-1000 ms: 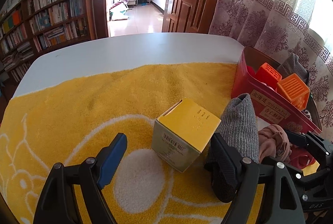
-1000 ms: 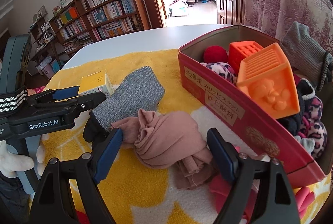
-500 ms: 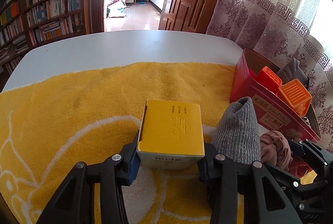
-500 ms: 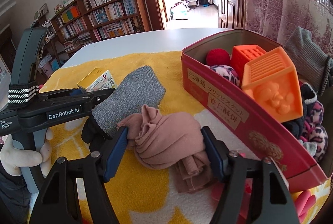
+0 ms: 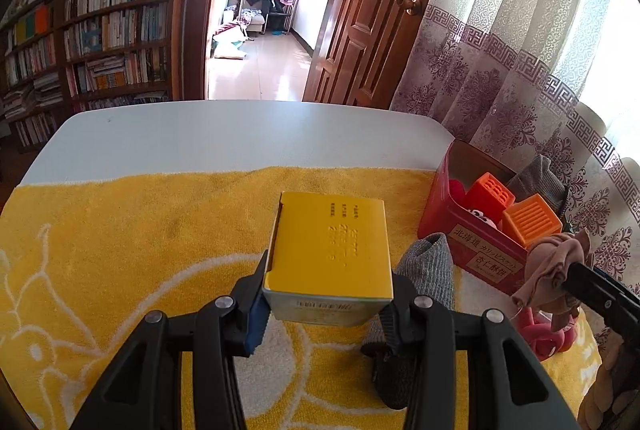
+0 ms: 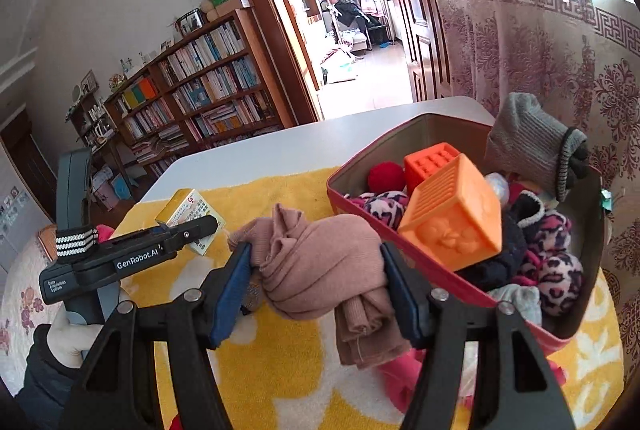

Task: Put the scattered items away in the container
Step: 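Grasp the yellow box with the left tool while the right tool grasps the beige stocking, then carry the yellow box and beige stocking into the red tin and release both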

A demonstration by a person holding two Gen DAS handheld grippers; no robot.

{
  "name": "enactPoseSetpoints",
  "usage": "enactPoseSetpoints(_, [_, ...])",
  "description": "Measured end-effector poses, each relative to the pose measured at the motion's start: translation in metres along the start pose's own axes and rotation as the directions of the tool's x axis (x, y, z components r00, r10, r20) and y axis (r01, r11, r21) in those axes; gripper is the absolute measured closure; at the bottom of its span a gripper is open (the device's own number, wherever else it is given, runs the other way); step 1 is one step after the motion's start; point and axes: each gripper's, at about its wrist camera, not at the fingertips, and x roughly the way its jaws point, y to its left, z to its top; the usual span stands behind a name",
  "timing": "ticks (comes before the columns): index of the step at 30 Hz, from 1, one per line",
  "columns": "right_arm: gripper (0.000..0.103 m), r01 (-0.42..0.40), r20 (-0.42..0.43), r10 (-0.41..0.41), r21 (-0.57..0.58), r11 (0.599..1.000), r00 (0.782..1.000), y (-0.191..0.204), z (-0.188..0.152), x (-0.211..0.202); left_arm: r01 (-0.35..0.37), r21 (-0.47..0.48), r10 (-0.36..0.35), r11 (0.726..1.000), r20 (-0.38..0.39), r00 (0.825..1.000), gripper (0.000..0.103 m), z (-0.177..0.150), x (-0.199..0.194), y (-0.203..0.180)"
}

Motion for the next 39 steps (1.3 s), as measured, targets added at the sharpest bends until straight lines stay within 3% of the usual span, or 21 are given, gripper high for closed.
enactPoseSetpoints(5, [0.035,0.059,0.099,-0.071,0.112,0.992,0.993,-0.033,0.016,-0.031,0.013,0.024,-0.014,1.000,0.014,1.000,0.056,0.004,-0.009,-0.014])
enactPoseSetpoints(12, [0.035,0.154,0.139,-0.192,0.246,0.957,0.972,-0.083,0.026,-0.052,0.046,0.054,-0.047,0.998,0.017,0.999,0.056,0.012,-0.013,-0.039])
enactPoseSetpoints(17, [0.035,0.255,0.142,-0.298,0.262,0.931,0.944,-0.097,0.023,-0.049,0.073,0.078,-0.074,0.994,0.020,0.997,0.056,0.026,-0.009,-0.065])
enactPoseSetpoints(22, [0.033,0.378,0.122,-0.406,0.199,0.904,0.906,-0.093,0.014,-0.037,0.124,0.104,-0.127,0.987,0.019,0.992,0.056,0.046,0.006,-0.102])
enactPoseSetpoints(25, [0.027,0.384,0.144,-0.410,0.181,0.906,0.900,-0.088,0.015,-0.040,0.148,0.130,-0.149,0.980,-0.008,0.989,0.056,0.055,0.026,-0.126])
enactPoseSetpoints(34, [0.025,0.364,0.168,-0.418,0.276,0.889,0.893,-0.106,0.014,-0.052,0.189,0.108,-0.179,0.976,-0.093,0.979,0.055,0.061,0.083,-0.158])
enactPoseSetpoints(35, [0.025,0.362,0.166,-0.416,0.280,0.889,0.894,-0.108,0.013,-0.052,0.195,0.093,-0.185,0.976,-0.106,0.977,0.052,0.061,0.087,-0.158])
enactPoseSetpoints(37, [0.025,0.356,0.164,-0.409,0.277,0.892,0.897,-0.108,0.013,-0.051,0.194,0.062,-0.186,0.979,-0.117,0.976,0.017,0.059,0.089,-0.155])
enactPoseSetpoints(39, [0.025,0.349,0.169,-0.403,0.275,0.896,0.900,-0.107,0.012,-0.051,0.186,0.056,-0.180,0.981,-0.096,0.979,0.015,0.057,0.083,-0.152])
